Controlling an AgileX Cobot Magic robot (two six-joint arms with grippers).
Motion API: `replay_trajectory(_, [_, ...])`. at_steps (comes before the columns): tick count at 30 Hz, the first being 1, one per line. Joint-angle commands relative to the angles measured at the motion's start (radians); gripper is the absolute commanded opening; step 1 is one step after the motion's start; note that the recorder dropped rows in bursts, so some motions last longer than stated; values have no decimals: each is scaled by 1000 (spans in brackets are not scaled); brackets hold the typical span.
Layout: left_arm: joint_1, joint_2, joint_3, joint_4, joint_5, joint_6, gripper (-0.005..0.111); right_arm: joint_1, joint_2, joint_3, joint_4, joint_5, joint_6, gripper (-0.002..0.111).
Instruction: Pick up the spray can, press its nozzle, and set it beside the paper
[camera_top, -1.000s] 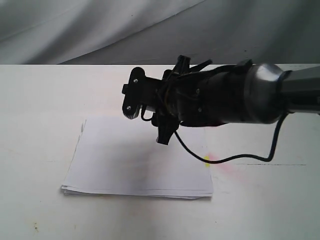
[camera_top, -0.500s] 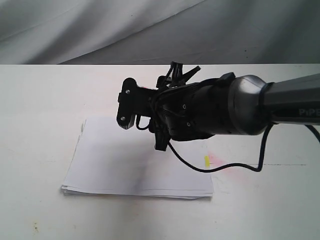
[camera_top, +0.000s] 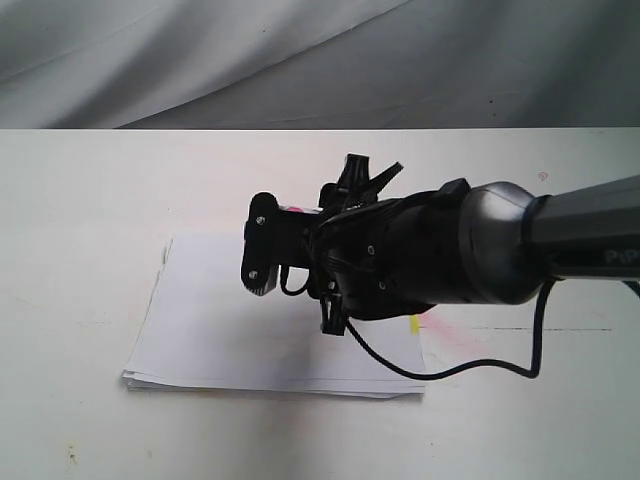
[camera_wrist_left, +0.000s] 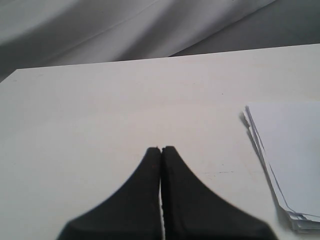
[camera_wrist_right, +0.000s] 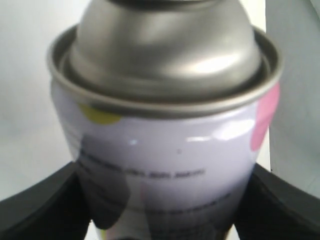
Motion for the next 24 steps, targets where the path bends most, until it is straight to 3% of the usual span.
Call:
replay_trajectory(1, [2, -5, 5, 1, -9, -5, 0, 1, -23, -2, -21, 20, 7, 0])
replay_trajectory(9, [2, -5, 5, 12, -9, 2, 0, 1, -23, -2, -38, 22, 5, 0])
replay_trajectory(13, [2, -5, 5, 200, -9, 24, 0, 1, -23, -2, -61, 45, 5, 0])
replay_trajectory(19, [2, -5, 5, 213, -9, 24, 0, 1, -23, -2, -61, 46, 5, 0])
replay_trajectory(21, [2, -5, 5, 197, -34, 14, 0, 1, -23, -2, -61, 46, 5, 0])
replay_trajectory(24, [2, -5, 5, 6, -124, -75, 0, 1, -23, -2, -61, 46, 5, 0])
